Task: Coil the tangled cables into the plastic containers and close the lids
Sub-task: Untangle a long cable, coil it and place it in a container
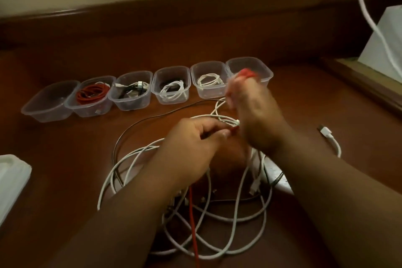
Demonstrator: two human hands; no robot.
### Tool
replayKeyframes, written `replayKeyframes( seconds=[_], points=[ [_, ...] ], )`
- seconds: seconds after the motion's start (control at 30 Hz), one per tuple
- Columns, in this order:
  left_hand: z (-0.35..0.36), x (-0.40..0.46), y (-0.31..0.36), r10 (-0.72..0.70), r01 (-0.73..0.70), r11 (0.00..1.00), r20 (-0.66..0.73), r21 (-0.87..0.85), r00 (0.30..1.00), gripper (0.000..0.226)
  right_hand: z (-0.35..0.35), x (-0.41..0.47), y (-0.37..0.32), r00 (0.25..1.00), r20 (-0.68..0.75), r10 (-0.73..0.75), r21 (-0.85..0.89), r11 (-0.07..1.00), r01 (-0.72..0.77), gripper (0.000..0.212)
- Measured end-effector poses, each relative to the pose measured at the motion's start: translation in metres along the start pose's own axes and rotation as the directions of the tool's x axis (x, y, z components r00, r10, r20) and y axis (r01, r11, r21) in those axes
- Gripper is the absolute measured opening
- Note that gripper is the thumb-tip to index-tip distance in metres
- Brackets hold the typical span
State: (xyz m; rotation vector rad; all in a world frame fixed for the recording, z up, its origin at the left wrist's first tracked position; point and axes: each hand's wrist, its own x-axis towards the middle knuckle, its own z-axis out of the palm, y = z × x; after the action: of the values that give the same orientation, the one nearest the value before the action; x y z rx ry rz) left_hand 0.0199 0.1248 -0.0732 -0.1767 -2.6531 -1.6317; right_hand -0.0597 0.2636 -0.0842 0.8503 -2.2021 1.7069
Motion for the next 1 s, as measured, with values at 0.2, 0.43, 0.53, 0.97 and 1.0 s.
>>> replayKeyframes(
  seconds=[0.2,0.43,0.53,0.97,1.0],
  points=[
    [-0.02,0.0,-0.001,0.132,-0.14,0.99,-0.242,-0.013,0.961,0.029,0.012,-0.006,-0.023,0.842,0.429,0.327,-0.177,0.945,-0.277,0.078],
    [-0.009,0.011,-0.007,-0.147,0.023,0.844,-0.19,-0.536,0.971,0.016,-0.003,-0.006,-0.03,0.674,0.739,0.0,0.674,-0.032,-0.738,0.073],
    [0.002,0.01,-0.006,-0.139,0.091,0.909,-0.088,-0.406,0.986,0.018,-0.002,-0.002,-0.027,0.907,0.364,0.21,0.93,-0.041,-0.364,0.07],
    [-0.016,0.003,-0.001,0.156,-0.149,0.987,-0.182,0.053,0.971,0.017,0.014,-0.01,-0.026,0.856,0.397,0.331,-0.313,0.926,-0.212,0.088],
    [-0.016,0.002,0.0,0.14,-0.138,0.99,-0.199,0.024,0.97,0.028,0.011,-0.008,-0.027,0.788,0.464,0.404,-0.209,0.915,-0.346,0.083]
  ],
)
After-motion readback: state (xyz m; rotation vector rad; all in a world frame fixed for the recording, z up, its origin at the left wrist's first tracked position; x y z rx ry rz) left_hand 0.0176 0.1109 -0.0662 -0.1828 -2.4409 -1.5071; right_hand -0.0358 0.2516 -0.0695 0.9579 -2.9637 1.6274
